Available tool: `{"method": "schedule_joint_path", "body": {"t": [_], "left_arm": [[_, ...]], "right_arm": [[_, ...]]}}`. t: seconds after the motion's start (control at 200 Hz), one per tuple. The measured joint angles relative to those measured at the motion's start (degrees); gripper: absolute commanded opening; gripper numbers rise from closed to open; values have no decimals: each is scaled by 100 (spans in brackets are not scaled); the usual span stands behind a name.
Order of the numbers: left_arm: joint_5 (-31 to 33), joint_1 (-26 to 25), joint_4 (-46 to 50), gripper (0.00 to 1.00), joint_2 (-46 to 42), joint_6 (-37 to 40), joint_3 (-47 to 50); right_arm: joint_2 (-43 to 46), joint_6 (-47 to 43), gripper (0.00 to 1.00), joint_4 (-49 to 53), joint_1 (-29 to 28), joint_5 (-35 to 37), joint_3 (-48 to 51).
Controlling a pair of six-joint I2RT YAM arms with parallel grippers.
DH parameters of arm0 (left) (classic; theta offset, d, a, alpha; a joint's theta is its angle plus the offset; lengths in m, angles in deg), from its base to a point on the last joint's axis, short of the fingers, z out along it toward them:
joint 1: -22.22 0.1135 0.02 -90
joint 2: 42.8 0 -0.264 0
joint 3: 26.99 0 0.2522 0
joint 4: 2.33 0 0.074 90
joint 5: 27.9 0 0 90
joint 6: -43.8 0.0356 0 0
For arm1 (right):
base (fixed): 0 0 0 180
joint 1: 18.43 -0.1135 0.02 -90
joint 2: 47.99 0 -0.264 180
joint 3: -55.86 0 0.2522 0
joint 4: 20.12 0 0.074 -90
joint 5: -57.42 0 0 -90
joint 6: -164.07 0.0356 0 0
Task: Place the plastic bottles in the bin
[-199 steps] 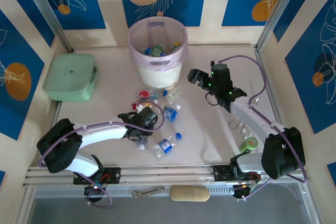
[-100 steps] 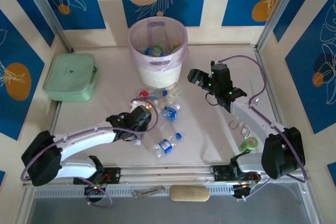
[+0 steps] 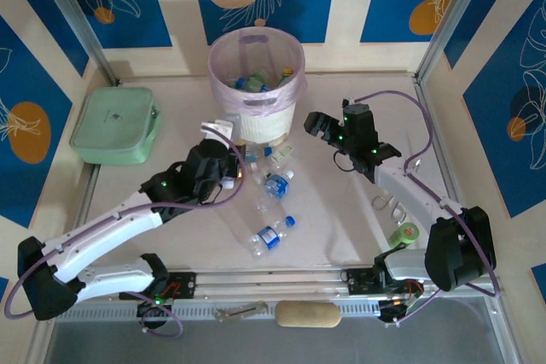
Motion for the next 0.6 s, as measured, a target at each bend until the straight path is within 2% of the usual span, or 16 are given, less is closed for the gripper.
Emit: {"method": "schedule_joint_path", "body": {"t": [0.18,0.345,0.6], "left_arm": [[-258,162,-1121,48,415,857,-649],[-695,402,-1755,48,1117,1521,-1493],[-1434,1130,-2166,48,2151,1897,-2629]], "right_arm": [[4,81,99,-7,0,-63,129],[9,149,99,-20,0,-133,214],[151,249,99,-33,0,-221,385]]}}
